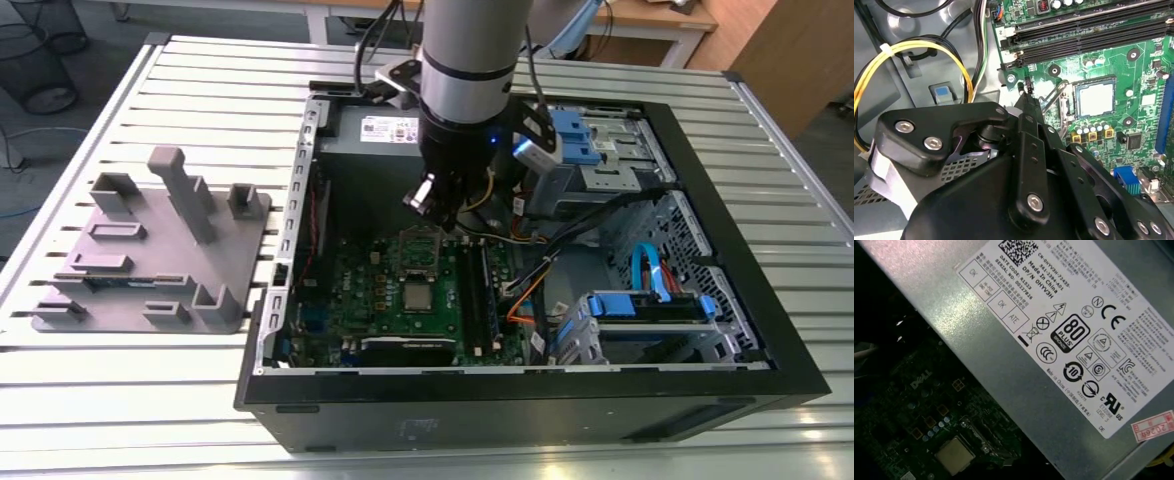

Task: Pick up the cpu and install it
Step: 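Close the cpu cover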

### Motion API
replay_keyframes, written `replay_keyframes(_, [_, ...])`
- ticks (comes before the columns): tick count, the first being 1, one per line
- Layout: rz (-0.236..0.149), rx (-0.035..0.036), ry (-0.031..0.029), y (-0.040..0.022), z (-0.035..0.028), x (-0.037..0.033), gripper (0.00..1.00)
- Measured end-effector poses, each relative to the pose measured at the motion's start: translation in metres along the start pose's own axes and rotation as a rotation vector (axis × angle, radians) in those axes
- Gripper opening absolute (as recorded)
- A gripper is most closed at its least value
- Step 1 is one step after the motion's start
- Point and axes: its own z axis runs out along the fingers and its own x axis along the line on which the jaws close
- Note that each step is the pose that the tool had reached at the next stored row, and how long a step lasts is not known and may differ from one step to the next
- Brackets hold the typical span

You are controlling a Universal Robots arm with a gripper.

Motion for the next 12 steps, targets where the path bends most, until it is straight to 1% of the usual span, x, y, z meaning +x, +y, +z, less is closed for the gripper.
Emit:
replay_keyframes(8, [-0.02,-0.0043,0.003,-0.0001,-0.0028,-0.0001,0.11])
replay_keyframes(9, [-0.034,-0.0052,0.0038,-0.0001,-0.0031,-0.0001,0.11])
replay_keyframes(12, [-0.049,-0.0062,0.0043,-0.0001,-0.0033,-0.0001,0.11])
